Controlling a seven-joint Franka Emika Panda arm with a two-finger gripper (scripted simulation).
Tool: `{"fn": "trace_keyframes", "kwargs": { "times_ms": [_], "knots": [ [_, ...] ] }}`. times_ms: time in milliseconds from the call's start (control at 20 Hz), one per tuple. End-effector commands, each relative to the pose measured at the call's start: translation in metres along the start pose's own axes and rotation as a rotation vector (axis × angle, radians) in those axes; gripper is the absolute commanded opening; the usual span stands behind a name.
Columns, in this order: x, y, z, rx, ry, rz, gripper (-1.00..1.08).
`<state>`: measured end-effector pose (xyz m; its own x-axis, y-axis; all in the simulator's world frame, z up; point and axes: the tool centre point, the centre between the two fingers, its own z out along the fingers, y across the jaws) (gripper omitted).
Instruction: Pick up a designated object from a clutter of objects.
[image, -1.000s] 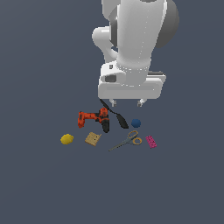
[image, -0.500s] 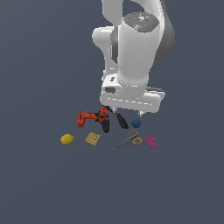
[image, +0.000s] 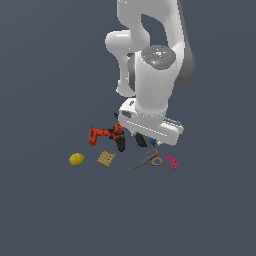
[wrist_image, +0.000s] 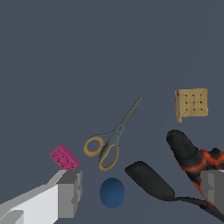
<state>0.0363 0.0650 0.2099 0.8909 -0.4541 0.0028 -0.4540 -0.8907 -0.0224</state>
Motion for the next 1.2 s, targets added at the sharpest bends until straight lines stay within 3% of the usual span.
{"fn": "trace_keyframes", "kwargs": {
  "times_ms": [0,1150],
  "knots": [
    [0.001,-0.001,0.012,0.001,-0.002,0.068,1.00],
    [-0.001,-0.001,0.121,-0.014,-0.002,0.670,1.00]
  ]
}}
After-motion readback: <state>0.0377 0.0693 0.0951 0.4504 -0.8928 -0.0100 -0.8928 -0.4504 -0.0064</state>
